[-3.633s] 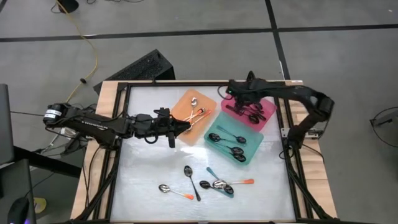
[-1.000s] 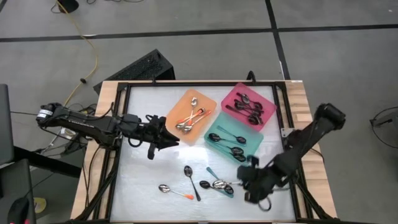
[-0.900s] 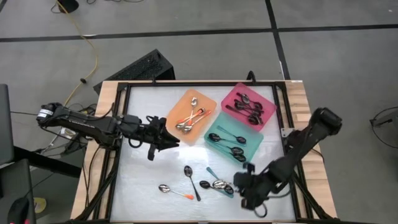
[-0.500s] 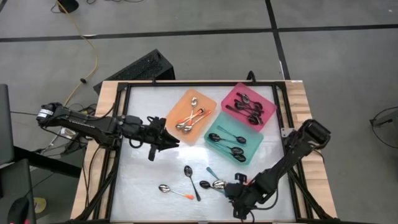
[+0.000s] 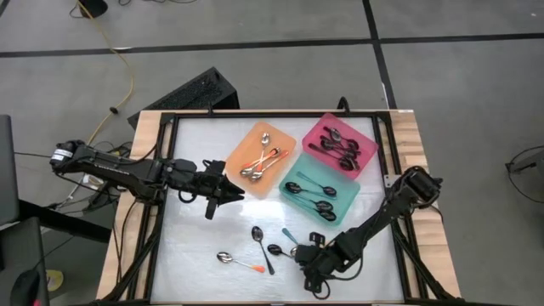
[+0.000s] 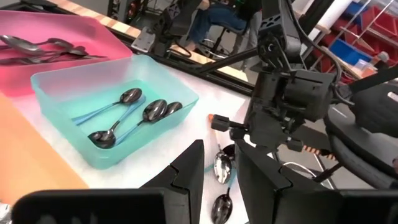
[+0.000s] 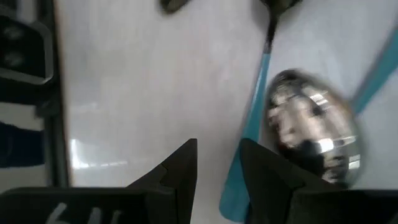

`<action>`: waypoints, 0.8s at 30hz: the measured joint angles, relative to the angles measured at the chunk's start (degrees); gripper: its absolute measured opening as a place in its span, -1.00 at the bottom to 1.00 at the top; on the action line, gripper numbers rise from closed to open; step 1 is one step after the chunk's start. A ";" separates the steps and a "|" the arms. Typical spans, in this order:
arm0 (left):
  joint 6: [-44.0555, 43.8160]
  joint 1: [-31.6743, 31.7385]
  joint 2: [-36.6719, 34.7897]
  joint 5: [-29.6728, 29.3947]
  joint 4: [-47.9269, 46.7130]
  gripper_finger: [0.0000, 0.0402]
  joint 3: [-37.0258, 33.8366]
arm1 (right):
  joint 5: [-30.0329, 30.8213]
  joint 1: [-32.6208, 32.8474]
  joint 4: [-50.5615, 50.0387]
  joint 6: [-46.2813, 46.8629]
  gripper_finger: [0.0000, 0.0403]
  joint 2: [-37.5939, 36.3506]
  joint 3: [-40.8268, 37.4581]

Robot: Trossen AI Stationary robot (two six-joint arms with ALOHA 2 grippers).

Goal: Sort silverware by color (type)
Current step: Put the blue spoon into the blue bin

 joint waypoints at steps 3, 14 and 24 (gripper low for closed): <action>0.11 0.00 0.00 0.02 -0.18 -0.62 0.00 | 0.11 -1.20 -0.51 0.00 -0.24 0.00 0.00; 1.54 0.00 0.00 -0.20 -2.55 -0.62 0.00 | -0.25 -6.52 -2.17 -0.94 -0.24 -1.96 -0.11; 2.79 0.00 0.00 -3.10 -2.61 -0.62 0.00 | 0.58 -9.26 6.95 -8.33 -0.24 -1.67 -0.07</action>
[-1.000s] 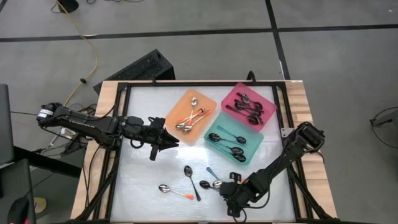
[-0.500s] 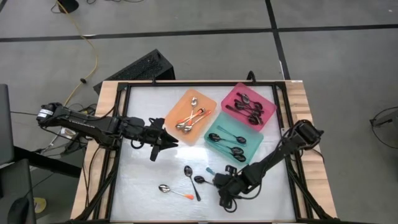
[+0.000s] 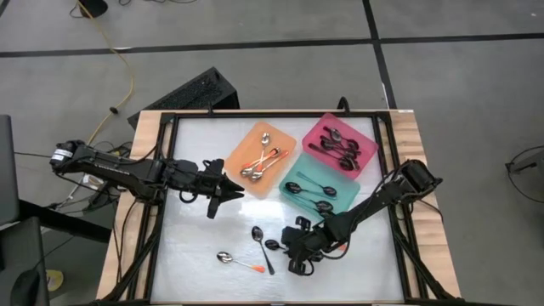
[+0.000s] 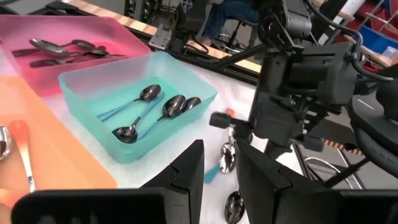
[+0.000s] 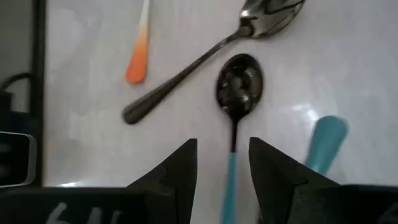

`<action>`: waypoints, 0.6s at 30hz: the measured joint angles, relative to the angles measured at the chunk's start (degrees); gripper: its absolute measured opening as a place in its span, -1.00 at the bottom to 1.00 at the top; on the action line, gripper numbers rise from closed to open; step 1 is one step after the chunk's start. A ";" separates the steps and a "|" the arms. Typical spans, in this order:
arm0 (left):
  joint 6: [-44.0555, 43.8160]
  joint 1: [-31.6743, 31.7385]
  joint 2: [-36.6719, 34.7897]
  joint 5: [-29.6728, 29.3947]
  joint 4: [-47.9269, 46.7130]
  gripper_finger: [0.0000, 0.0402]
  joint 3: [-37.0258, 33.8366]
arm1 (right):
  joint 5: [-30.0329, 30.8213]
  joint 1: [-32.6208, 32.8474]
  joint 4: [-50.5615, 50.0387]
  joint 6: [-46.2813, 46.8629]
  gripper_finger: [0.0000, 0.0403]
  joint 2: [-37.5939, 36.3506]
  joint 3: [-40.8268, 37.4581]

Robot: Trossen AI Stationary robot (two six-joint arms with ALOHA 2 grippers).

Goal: Sort silverware by color (type)
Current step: Put the blue spoon into the blue bin

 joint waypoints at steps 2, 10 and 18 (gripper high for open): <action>0.00 -0.02 0.00 0.00 -0.17 -0.62 0.00 | 1.15 -0.13 -0.09 -0.15 -0.25 0.01 -0.02; 0.15 -0.02 0.00 -0.01 -1.53 -0.62 0.00 | 4.01 -0.13 0.32 -4.45 -0.33 0.75 0.00; 0.13 -0.02 0.02 -0.03 -2.03 -0.62 -0.02 | 3.95 0.20 1.26 -3.45 -0.34 2.72 0.01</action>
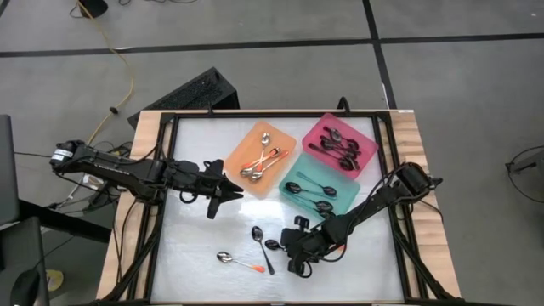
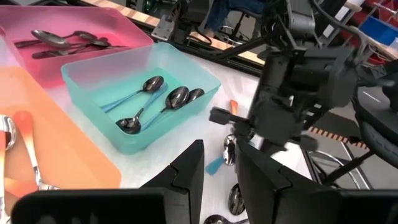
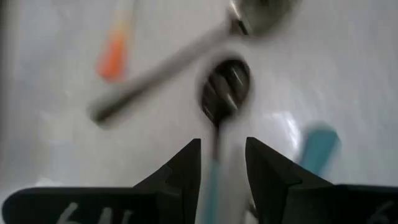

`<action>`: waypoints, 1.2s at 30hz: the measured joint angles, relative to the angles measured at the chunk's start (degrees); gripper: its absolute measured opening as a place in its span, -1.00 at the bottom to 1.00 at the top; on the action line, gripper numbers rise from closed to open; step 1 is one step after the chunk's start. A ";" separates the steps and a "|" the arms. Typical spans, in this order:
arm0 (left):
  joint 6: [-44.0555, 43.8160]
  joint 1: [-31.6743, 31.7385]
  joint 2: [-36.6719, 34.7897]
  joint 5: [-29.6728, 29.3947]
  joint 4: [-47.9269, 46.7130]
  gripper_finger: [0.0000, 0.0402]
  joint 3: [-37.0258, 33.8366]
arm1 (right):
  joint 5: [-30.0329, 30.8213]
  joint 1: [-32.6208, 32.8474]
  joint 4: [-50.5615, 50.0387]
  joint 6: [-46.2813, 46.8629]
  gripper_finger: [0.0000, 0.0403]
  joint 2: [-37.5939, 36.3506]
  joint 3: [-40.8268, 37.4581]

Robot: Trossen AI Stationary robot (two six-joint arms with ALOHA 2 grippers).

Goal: Sort silverware by color (type)
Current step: Put the blue spoon into the blue bin

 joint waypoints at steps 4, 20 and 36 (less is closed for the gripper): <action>0.00 0.01 0.00 0.00 -0.01 -0.62 0.00 | 0.08 0.00 0.33 0.13 -0.34 0.06 -0.01; -0.36 0.00 0.00 0.00 0.03 -0.62 0.00 | 2.42 0.00 0.10 -0.32 -0.34 0.09 -0.01; -0.46 0.00 -0.02 -0.10 -0.15 -0.62 0.00 | 1.46 0.15 0.43 -0.18 -0.34 3.91 1.86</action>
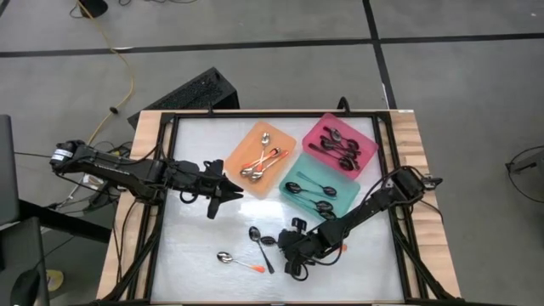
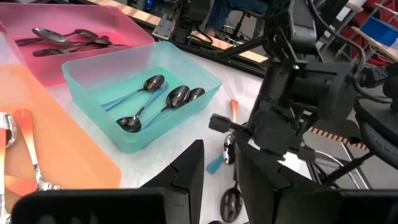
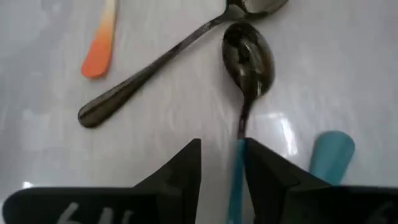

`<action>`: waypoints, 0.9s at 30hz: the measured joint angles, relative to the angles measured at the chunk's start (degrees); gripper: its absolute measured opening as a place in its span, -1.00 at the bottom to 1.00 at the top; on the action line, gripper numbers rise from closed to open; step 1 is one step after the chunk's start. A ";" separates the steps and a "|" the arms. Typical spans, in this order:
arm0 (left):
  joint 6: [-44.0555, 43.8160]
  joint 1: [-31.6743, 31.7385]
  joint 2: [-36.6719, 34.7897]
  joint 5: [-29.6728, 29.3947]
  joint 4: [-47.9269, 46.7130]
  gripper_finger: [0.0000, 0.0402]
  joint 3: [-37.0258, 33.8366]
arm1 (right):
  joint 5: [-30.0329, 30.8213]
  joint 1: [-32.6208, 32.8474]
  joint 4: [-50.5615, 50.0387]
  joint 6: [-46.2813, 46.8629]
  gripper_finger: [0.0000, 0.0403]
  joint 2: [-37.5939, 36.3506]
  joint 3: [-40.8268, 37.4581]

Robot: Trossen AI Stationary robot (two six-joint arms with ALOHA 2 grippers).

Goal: Sort silverware by color (type)
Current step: Put the blue spoon into the blue bin

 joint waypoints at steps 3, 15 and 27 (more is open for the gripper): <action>0.02 0.00 0.00 -0.82 -0.04 -0.62 0.00 | 0.23 -0.34 -1.69 -0.04 -0.37 0.20 0.38; 0.04 0.02 0.00 -1.39 -0.12 -0.62 0.00 | -0.20 -0.57 -4.53 1.50 -0.92 0.08 0.41; -1.51 0.01 -0.84 -1.38 1.30 -0.62 0.00 | -1.42 -0.96 -6.53 6.20 -0.97 0.34 2.91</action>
